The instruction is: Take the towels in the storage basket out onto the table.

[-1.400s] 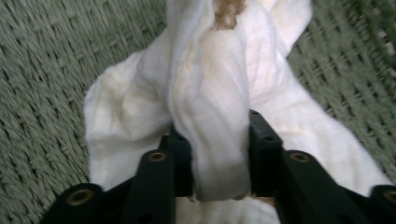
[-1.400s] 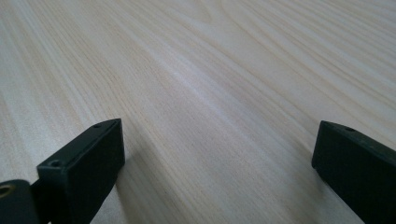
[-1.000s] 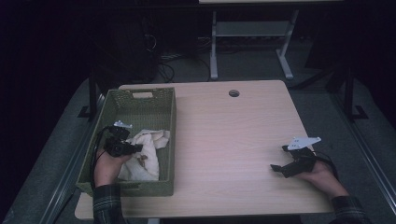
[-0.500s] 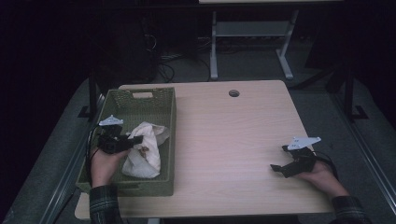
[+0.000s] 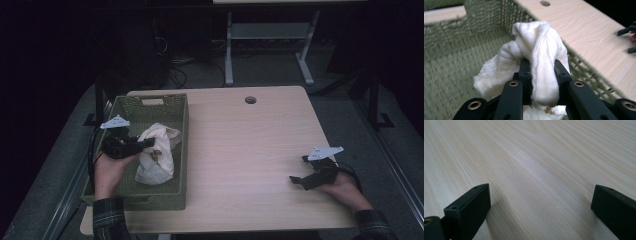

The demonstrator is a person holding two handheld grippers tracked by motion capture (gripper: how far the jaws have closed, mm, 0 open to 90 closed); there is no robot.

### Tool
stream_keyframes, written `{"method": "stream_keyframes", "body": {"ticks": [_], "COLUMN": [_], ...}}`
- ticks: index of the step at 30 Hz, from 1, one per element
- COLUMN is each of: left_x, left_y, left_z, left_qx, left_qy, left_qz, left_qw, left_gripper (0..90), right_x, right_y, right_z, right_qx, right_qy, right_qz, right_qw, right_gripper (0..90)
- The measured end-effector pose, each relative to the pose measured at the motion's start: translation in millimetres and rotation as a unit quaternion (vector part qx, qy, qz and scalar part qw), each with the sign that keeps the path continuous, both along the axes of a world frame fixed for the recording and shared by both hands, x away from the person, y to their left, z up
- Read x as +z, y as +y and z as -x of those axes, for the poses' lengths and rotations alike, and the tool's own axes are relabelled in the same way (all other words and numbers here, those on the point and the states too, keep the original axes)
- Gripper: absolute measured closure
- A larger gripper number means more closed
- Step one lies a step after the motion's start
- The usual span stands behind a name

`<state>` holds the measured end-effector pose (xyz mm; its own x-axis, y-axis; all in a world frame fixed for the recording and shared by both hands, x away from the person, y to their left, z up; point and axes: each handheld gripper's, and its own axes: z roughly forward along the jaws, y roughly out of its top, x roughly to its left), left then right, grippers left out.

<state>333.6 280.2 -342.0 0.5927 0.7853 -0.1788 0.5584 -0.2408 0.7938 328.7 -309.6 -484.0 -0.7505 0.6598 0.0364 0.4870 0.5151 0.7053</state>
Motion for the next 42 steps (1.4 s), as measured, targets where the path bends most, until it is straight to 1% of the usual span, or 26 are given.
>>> {"method": "stream_keyframes", "body": {"ticks": [1, 2, 3, 4, 7, 10, 12, 13, 15, 17, 18, 20, 21, 22, 24, 26, 28, 29, 32, 33, 34, 36, 39, 40, 41, 42], "left_x": [7.2, 7.2, 15.4, 15.4, 30.7, 36.3, 41.5, 46.9, 49.9, 59.0, 59.0, 66.0, 71.3, 71.3, 77.0, 82.3, 89.8, 89.8, 96.1, 100.3, 100.3, 104.4, 106.9, 106.7, 106.7, 106.1], "left_y": [-2.8, -2.8, -4.9, -4.9, -8.2, -9.8, -11.7, -14.8, -16.8, -23.0, -23.0, -27.4, -31.1, -31.1, -35.8, -41.7, -52.7, -52.7, -64.8, -73.2, -73.2, -82.8, -95.6, -105.4, -105.4, -110.9], "left_z": [0.0, 0.0, 0.2, 0.2, 2.1, 2.3, 2.0, 1.3, 0.9, 0.0, 0.0, -0.6, -1.6, -1.6, -3.0, -4.7, -7.9, -7.9, -10.8, -12.5, -12.5, -14.3, -15.4, -15.7, -15.7, -15.4], "left_qx": [-0.006, -0.006, -0.013, -0.013, -0.021, -0.023, -0.028, -0.035, -0.039, -0.048, -0.048, -0.058, -0.066, -0.066, -0.074, -0.081, -0.095, -0.095, -0.111, -0.122, -0.122, -0.131, -0.146, -0.158, -0.158, -0.161], "left_qy": [-0.009, -0.009, -0.019, -0.019, -0.036, -0.041, -0.046, -0.048, -0.049, -0.055, -0.055, -0.060, -0.065, -0.065, -0.067, -0.070, -0.073, -0.073, -0.076, -0.079, -0.079, -0.081, -0.083, -0.082, -0.082, -0.082], "left_qz": [0.005, 0.005, 0.012, 0.012, 0.014, 0.020, 0.027, 0.035, 0.036, 0.038, 0.038, 0.046, 0.053, 0.053, 0.061, 0.062, 0.063, 0.063, 0.072, 0.075, 0.075, 0.075, 0.079, 0.077, 0.077, 0.079], "left_qw": [0.9999, 0.9999, 0.9997, 0.9997, 0.9990, 0.9987, 0.9982, 0.9976, 0.9974, 0.9966, 0.9966, 0.9955, 0.9943, 0.9943, 0.9932, 0.9923, 0.9908, 0.9908, 0.9883, 0.9865, 0.9865, 0.9853, 0.9826, 0.9810, 0.9810, 0.9804], "left_gripper": [73.2, 73.3, 73.3, 73.3, 73.6, 73.6, 73.7, 74.0, 74.0, 74.1, 74.2, 74.3, 74.5, 74.6, 74.6, 74.7, 74.8, 74.8, 74.8, 74.9, 74.9, 74.9, 75.0, 75.0, 75.0, 75.0], "right_x": [-0.3, -0.3, -0.3, -0.3, -0.3, -0.1, 0.0, 0.0, -0.1, 0.0, 0.0, 0.2, 0.1, 0.1, 0.2, 0.2, 0.1, 0.1, 0.1, 0.1, 0.1, 0.1, 0.1, 0.1, 0.1, 0.2], "right_y": [0.0, 0.0, 0.1, 0.1, 0.1, 0.0, -0.1, -0.1, 0.1, -0.1, -0.1, 0.1, 0.0, 0.0, 0.1, 0.2, 0.1, 0.1, 0.1, 0.1, 0.1, 0.1, 0.1, 0.1, 0.1, 0.1], "right_z": [-0.5, -0.5, -0.7, -0.7, -0.7, -0.7, -0.7, -0.7, -0.7, -0.7, -0.7, -0.6, -0.7, -0.7, -0.6, -0.6, -0.7, -0.7, -0.7, -0.7, -0.7, -0.7, -0.7, -0.7, -0.7, -0.7], "right_qx": [0.001, 0.001, 0.000, 0.000, -0.001, -0.002, -0.001, -0.001, -0.002, -0.002, -0.002, -0.005, -0.006, -0.006, -0.007, -0.008, -0.008, -0.008, -0.008, -0.008, -0.008, -0.008, -0.008, -0.008, -0.008, -0.008], "right_qy": [-0.002, -0.002, -0.002, -0.002, -0.002, -0.002, -0.001, -0.001, -0.002, -0.001, -0.001, 0.001, 0.001, 0.001, 0.001, 0.002, 0.001, 0.001, 0.001, 0.001, 0.001, 0.001, 0.001, 0.001, 0.001, 0.002], "right_qz": [-0.001, -0.001, -0.001, -0.001, -0.001, 0.000, 0.001, 0.001, 0.000, 0.001, 0.001, 0.000, 0.000, 0.000, -0.001, -0.001, -0.001, -0.001, -0.001, -0.001, -0.001, -0.001, -0.001, -0.001, -0.001, -0.001], "right_qw": [1.0000, 1.0000, 1.0000, 1.0000, 1.0000, 1.0000, 1.0000, 1.0000, 1.0000, 1.0000, 1.0000, 1.0000, 1.0000, 1.0000, 1.0000, 1.0000, 1.0000, 1.0000, 1.0000, 1.0000, 1.0000, 1.0000, 1.0000, 1.0000, 1.0000, 1.0000], "right_gripper": [2.2, 2.2, 2.2, 2.2, 2.2, 2.2, 2.2, 2.2, 2.2, 2.2, 2.2, 2.2, 2.2, 2.2, 2.2, 2.2, 2.2, 2.2, 2.3, 2.2, 2.2, 2.2, 2.2, 2.2, 2.2, 2.2]}}
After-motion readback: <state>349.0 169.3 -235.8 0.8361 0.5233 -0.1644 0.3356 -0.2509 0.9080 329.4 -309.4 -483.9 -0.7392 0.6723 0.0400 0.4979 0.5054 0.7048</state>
